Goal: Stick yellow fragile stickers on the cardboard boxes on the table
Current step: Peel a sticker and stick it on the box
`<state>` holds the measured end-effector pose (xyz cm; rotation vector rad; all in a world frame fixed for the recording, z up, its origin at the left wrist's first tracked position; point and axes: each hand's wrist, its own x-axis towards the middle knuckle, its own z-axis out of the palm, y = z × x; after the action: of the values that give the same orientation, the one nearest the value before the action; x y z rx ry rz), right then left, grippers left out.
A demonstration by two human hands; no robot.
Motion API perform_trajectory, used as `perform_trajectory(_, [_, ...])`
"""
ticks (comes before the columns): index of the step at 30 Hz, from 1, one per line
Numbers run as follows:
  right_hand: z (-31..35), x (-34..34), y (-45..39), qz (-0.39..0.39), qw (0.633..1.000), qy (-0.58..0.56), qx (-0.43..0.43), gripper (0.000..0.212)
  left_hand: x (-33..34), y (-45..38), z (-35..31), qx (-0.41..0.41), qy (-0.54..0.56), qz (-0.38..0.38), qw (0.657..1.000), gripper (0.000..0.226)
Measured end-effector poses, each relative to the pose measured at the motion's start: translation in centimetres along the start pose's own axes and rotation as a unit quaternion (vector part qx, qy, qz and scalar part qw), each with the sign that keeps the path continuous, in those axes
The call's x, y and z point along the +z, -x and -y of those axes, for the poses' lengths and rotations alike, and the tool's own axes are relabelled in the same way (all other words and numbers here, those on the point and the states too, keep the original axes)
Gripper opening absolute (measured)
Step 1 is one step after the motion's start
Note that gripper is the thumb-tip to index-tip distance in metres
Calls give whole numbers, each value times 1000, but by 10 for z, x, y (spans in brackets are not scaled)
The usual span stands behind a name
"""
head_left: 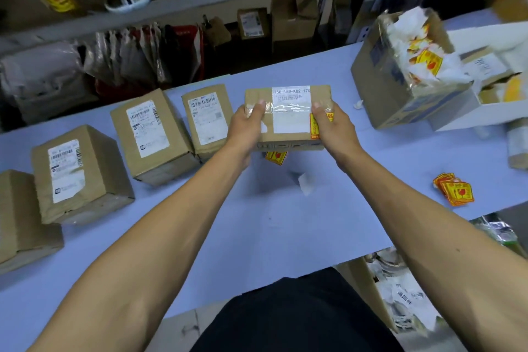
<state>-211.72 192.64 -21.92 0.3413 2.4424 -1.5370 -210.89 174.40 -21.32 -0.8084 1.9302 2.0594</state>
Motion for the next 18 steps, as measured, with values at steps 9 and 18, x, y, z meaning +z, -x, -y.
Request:
perform_trajectory(9, [3,-19,-107,38,999,31,1,44,43,-88,-19,-1,-39,-41,998,25])
perform_trajectory(18, [-11,10,-169,109,993,42,26,50,40,-140,-5,-49,-80,-105,990,47])
